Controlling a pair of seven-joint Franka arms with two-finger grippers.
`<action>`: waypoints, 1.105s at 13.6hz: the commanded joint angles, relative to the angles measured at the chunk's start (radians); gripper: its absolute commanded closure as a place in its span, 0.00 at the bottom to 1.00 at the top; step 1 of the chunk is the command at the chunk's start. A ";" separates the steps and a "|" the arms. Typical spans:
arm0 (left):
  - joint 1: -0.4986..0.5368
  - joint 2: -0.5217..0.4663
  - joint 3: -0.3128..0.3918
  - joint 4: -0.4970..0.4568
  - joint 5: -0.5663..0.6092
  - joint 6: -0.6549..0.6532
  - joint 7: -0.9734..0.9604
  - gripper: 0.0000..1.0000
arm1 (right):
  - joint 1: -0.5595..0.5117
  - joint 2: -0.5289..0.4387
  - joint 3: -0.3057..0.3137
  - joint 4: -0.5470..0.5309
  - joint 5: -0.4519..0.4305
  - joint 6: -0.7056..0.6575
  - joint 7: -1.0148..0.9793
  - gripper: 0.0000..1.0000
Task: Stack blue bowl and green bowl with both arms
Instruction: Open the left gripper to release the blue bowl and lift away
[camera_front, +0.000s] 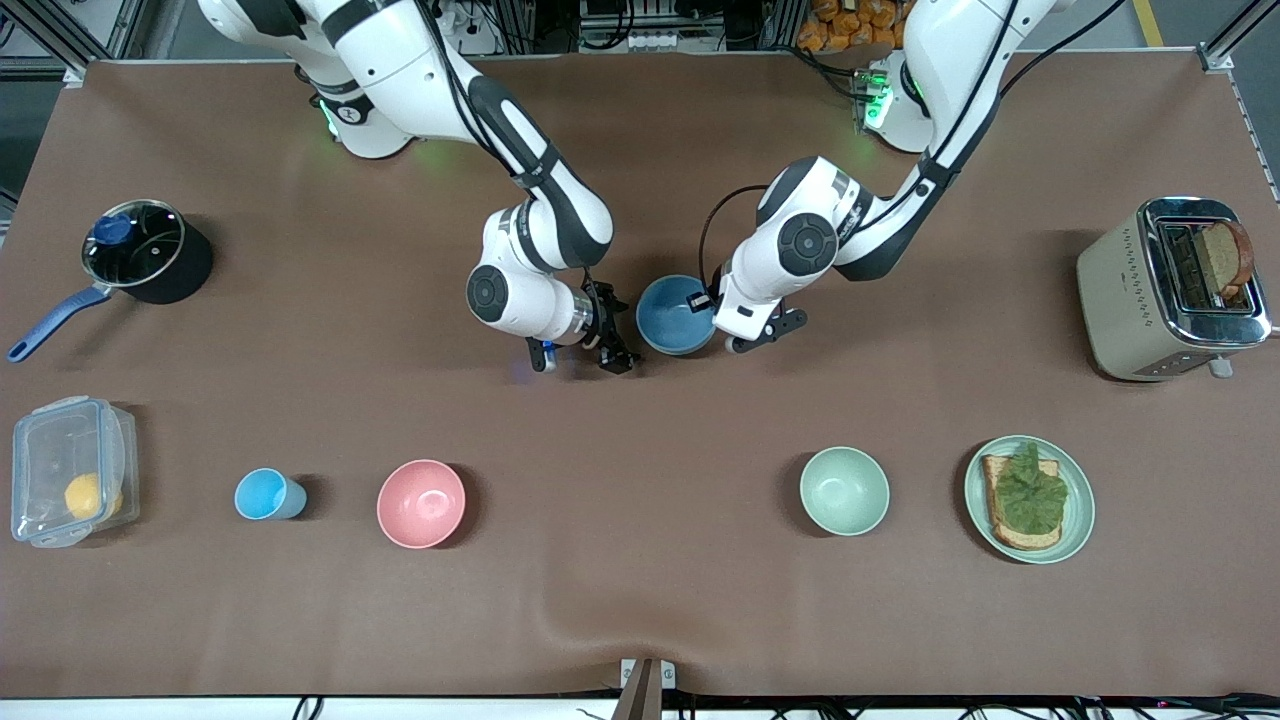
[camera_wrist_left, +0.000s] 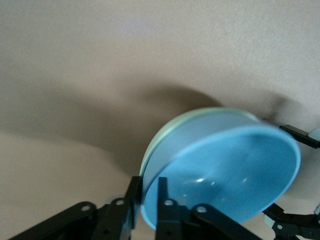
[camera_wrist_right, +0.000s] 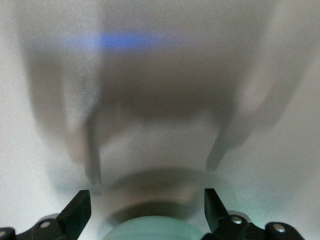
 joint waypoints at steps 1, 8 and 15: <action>0.007 -0.038 -0.001 0.014 0.028 -0.059 -0.033 0.00 | 0.001 -0.016 0.002 -0.007 0.030 -0.005 -0.019 0.00; 0.097 -0.092 0.002 0.270 0.092 -0.390 -0.042 0.00 | -0.059 -0.092 -0.030 -0.015 0.001 -0.187 -0.016 0.00; 0.283 -0.091 0.002 0.486 0.329 -0.551 0.119 0.00 | -0.067 -0.179 -0.204 -0.012 -0.206 -0.495 -0.018 0.00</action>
